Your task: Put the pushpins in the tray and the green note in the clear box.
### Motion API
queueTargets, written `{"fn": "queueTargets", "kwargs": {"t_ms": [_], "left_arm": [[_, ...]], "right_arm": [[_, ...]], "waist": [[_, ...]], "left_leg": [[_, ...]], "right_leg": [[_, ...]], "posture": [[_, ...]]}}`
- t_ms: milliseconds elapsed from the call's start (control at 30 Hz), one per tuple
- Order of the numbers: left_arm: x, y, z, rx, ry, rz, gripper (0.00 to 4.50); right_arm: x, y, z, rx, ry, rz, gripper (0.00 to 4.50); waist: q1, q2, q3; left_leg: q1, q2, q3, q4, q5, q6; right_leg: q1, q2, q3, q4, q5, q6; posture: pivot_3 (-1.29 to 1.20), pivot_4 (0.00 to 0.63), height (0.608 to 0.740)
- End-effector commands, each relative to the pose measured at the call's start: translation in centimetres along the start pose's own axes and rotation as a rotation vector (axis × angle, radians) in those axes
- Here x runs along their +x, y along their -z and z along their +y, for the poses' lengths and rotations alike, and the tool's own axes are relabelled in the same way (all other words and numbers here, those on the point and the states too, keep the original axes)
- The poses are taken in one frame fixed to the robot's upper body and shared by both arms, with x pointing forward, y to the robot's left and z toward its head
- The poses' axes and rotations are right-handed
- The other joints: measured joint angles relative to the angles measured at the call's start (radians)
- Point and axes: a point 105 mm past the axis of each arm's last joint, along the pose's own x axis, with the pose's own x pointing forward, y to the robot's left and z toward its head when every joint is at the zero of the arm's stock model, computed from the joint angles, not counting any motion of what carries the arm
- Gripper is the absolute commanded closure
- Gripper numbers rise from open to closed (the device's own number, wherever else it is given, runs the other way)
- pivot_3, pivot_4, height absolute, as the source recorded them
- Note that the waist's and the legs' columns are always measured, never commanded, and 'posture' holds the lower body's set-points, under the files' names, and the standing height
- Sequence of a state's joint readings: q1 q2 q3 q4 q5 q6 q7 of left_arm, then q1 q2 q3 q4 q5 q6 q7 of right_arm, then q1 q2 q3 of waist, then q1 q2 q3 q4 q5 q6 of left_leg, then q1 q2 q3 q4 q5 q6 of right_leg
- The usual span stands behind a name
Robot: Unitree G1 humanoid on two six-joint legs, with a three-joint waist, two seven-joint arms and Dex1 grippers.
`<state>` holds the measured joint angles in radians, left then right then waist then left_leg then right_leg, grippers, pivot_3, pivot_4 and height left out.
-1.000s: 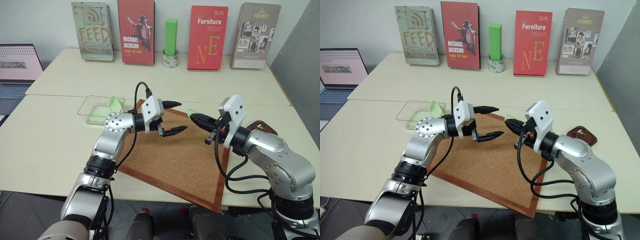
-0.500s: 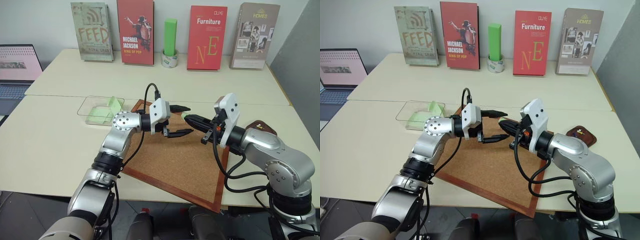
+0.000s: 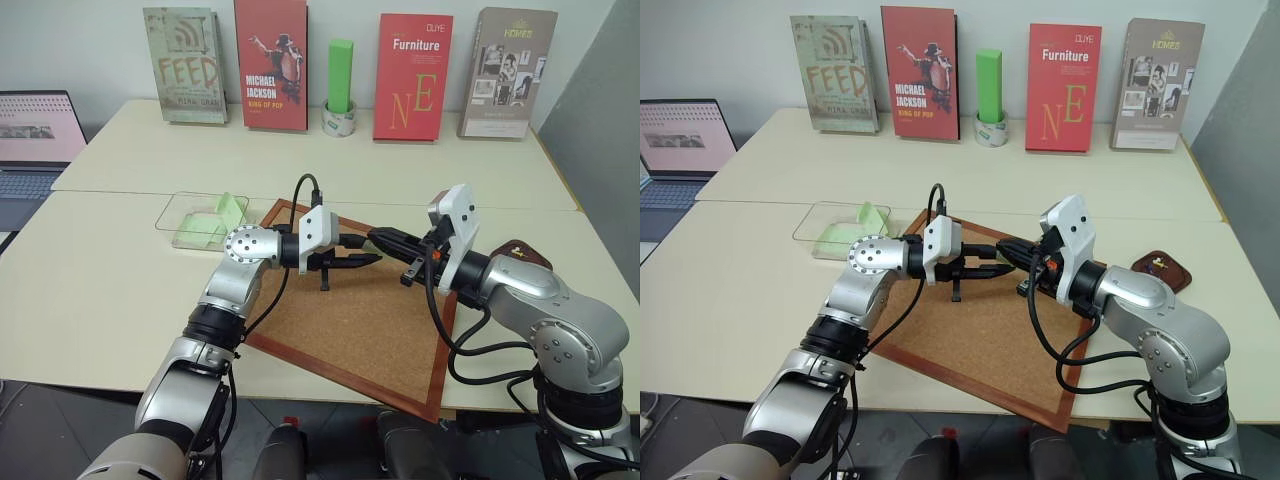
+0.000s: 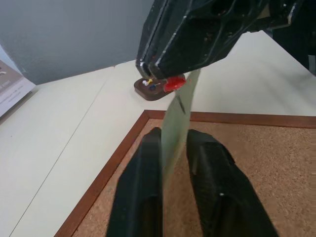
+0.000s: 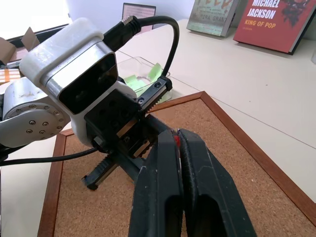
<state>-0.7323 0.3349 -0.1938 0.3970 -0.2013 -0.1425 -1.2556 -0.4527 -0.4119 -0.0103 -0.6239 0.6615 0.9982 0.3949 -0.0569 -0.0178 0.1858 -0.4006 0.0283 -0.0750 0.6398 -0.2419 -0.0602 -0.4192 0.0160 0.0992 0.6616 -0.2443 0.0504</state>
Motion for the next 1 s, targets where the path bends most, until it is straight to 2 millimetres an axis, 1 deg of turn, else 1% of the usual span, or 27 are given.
{"fn": "queueTargets", "kwargs": {"t_ms": [33,300,467,633,733,800,833,867,900,1000], "left_arm": [[0.1,-0.6,0.0,0.039,0.022,-0.003,4.45],[0.0,-0.4,-0.1,0.035,0.029,0.002,4.48],[-0.1,-0.1,-0.5,0.048,0.042,0.015,4.48],[-0.2,0.0,-0.5,0.057,0.036,0.023,4.48],[-0.2,0.1,-0.5,0.057,0.033,0.027,4.48],[-0.3,0.2,-0.5,0.056,0.027,0.032,4.48],[-0.4,0.3,-0.5,0.052,0.022,0.036,4.48],[-0.4,0.4,-0.4,0.044,0.013,0.041,4.48],[-0.5,0.5,-0.4,0.039,0.006,0.044,4.48],[-0.8,0.7,-0.5,0.007,-0.015,0.057,4.48]], "right_arm": [[0.0,-1.1,0.5,-0.02,-0.02,-0.039,4.5],[0.0,-1.2,0.4,-0.012,-0.018,-0.042,4.5],[-0.1,-1.6,0.2,-0.012,-0.004,-0.058,4.5],[-0.7,-2.4,-0.3,-0.008,0.024,-0.082,4.5],[-1.5,-2.8,-1.0,-0.01,0.06,-0.094,4.5],[-2.4,-3.0,-1.7,-0.028,0.104,-0.101,4.5],[-3.0,-2.9,-2.5,-0.049,0.149,-0.098,4.5],[-4.0,-2.8,-3.6,-0.078,0.214,-0.091,4.5],[-4.6,-2.8,-4.4,-0.099,0.257,-0.085,4.5],[-7.9,-1.4,-8.3,-0.181,0.482,0.003,4.5]], "waist": [[0.0,0.0,0.0],[0.0,0.0,0.0],[0.0,0.0,0.0],[0.0,0.0,0.0],[0.0,0.0,0.0],[0.0,0.0,0.0],[0.0,0.0,0.0],[0.0,0.0,0.0],[0.001,0.0,0.0],[0.005,0.0,0.0]], "left_leg": [[0.0,0.0,0.0,0.001,0.0,0.0],[0.0,0.0,0.0,0.003,0.0,0.0],[0.0,0.0,0.0,0.003,0.0,0.0],[0.0,0.0,0.0,0.003,0.0,0.0],[0.0,0.0,0.0,0.003,0.0,0.0],[-0.001,0.0,0.0,0.003,0.0,0.0],[-0.001,0.0,0.0,0.003,0.0,0.0],[-0.001,0.0,0.0,0.003,0.0,0.0],[-0.001,0.0,0.0,0.003,0.0,0.0],[-0.001,0.0,0.0,0.003,0.0,0.0]], "right_leg": [[0.0,0.0,0.0,0.0,0.0,0.0],[0.0,0.0,0.0,0.001,0.0,0.0],[0.0,0.0,0.0,0.001,0.0,0.0],[0.0,0.0,0.0,0.001,0.0,0.0],[0.0,0.0,0.0,0.001,0.0,0.0],[0.0,0.0,0.0,0.001,0.0,0.0],[0.0,0.0,0.0,0.001,0.0,0.0],[0.0,0.0,0.0,0.001,0.0,0.0],[0.0,0.0,0.0,0.001,0.0,0.0],[0.0,0.0,0.0,0.001,0.0,0.0]], "posture": [[0.0,0.15,0.74],[0.0,0.15,0.74],[0.0,0.15,0.74],[0.0,0.15,0.74],[0.0,0.15,0.74],[0.0,0.15,0.74],[0.0,0.15,0.74],[0.0,0.15,0.74],[0.0,0.15,0.74],[0.0,0.15,0.74]]}}
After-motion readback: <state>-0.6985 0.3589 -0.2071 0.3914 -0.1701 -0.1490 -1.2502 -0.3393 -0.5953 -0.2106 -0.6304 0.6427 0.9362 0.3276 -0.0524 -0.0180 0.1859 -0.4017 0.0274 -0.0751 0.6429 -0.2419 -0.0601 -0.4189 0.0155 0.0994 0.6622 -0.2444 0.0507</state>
